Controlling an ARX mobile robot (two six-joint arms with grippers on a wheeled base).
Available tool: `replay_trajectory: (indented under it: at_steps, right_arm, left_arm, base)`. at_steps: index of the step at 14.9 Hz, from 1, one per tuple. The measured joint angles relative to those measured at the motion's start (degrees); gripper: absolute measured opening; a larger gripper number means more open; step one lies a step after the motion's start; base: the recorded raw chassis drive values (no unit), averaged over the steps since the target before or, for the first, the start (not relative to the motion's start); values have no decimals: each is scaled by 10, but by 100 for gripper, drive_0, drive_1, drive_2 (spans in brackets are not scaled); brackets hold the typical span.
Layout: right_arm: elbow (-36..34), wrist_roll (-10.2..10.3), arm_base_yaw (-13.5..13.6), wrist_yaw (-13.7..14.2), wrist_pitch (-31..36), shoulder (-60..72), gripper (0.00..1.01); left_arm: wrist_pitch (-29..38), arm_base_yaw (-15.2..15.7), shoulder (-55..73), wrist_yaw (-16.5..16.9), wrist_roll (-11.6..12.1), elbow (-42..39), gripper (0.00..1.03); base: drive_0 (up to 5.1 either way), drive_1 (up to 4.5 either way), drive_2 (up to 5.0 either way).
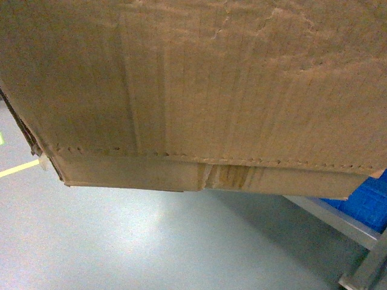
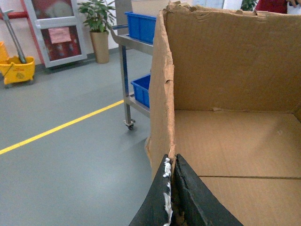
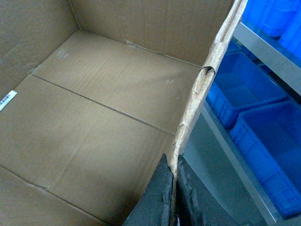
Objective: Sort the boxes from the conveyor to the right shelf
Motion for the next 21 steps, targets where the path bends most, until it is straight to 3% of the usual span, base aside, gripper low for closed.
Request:
replay_trajectory:
  at_steps: [21]
  right_arm:
    - [0,0,0,0,0,0,2]
  left_arm:
    - [0,0,0,0,0,0,2]
  base:
    - [-152,-152,-152]
